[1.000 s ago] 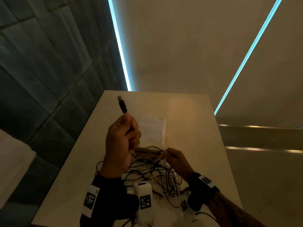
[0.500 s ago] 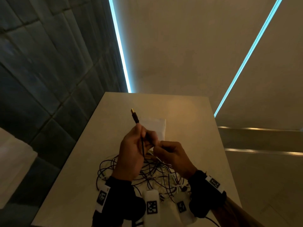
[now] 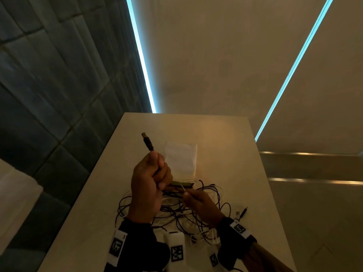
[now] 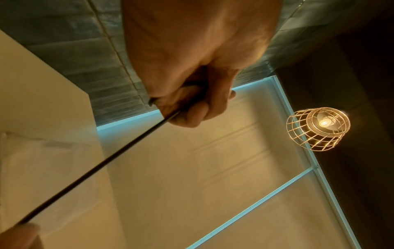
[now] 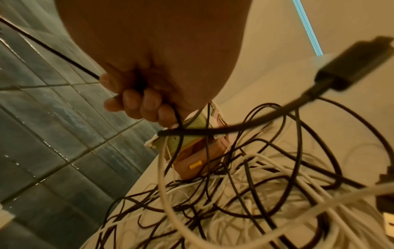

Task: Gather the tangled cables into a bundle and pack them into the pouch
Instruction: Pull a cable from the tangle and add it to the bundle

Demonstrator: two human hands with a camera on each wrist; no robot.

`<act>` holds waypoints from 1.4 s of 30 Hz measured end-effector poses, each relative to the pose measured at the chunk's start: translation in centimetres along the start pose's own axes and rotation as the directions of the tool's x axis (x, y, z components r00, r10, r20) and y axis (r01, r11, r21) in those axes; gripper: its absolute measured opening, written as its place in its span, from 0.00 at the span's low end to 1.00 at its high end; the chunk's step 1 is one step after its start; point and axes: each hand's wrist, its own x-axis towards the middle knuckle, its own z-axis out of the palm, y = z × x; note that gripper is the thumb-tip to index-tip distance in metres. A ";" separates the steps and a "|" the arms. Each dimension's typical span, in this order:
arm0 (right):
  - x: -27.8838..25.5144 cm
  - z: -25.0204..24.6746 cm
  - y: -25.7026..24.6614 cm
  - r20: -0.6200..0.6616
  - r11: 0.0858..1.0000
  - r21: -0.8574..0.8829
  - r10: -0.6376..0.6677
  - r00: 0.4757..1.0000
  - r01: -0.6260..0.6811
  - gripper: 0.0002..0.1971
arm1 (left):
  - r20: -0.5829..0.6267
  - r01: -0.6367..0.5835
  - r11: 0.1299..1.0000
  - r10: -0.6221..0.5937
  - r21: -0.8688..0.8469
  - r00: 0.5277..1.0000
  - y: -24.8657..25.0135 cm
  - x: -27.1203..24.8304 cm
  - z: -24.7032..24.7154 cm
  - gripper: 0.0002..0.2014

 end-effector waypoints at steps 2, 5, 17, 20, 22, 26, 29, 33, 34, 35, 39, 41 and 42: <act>0.0 0.0 0.6 0.001 1.000 0.010 0.002 1.000 -0.002 0.18 | 0.001 -0.039 0.999 0.039 0.004 0.999 0.5 -0.1 0.1 0.20; -0.2 0.3 1.3 0.002 0.998 0.038 0.041 0.999 -0.041 0.20 | -0.010 -0.101 0.995 0.101 -0.020 0.995 1.8 -0.2 0.0 0.21; 2.4 -1.3 -9.5 -0.179 0.983 0.132 -0.101 0.979 0.125 0.08 | -0.279 0.182 0.943 -0.102 0.278 0.955 1.1 0.0 -1.0 0.18; 2.0 -0.4 -12.0 -0.107 0.956 0.200 -0.196 0.975 0.214 0.06 | -0.308 0.288 0.905 -0.190 0.314 0.932 0.4 -0.1 -0.6 0.19; 1.2 0.2 -12.2 -0.027 0.930 0.299 -0.214 0.977 0.212 0.03 | -0.235 0.281 0.944 -0.238 0.171 0.943 0.7 -0.1 -0.6 0.20; 0.3 0.4 -9.9 0.032 0.950 0.278 -0.155 0.987 0.140 0.06 | -0.077 0.169 0.956 -0.192 -0.239 0.978 2.0 0.0 -0.8 0.19; 0.1 0.1 -7.4 0.025 0.963 0.252 -0.106 0.994 0.096 0.09 | -0.003 0.138 0.958 -0.143 -0.250 0.990 2.4 0.1 -0.6 0.19; 0.3 0.4 -4.0 0.008 0.980 0.184 -0.079 0.997 0.076 0.13 | 0.012 0.077 0.991 -0.076 -0.113 0.997 2.1 -0.2 0.0 0.19; 0.4 0.5 -3.3 0.002 0.983 0.173 -0.056 0.998 0.054 0.14 | 0.010 0.060 0.994 -0.059 -0.095 0.998 2.2 -0.2 0.0 0.19; 0.5 0.5 -2.6 0.002 0.986 0.161 -0.041 0.999 0.040 0.13 | 0.009 0.044 0.995 -0.044 -0.086 0.999 2.4 -0.2 0.0 0.19; 0.7 1.4 -0.9 -0.012 0.993 0.119 -0.004 1.000 0.005 0.14 | -0.008 0.020 1.000 -0.020 -0.013 1.000 3.1 -0.4 -0.2 0.20; 0.7 2.3 0.2 -0.024 0.992 0.119 0.038 0.999 -0.035 0.16 | -0.024 0.025 0.999 -0.024 0.032 0.999 3.2 -0.5 -0.1 0.21; 0.6 2.7 0.6 -0.033 0.988 0.134 0.077 0.996 -0.072 0.15 | -0.031 0.022 0.999 -0.021 0.044 0.999 3.3 -0.5 -0.1 0.21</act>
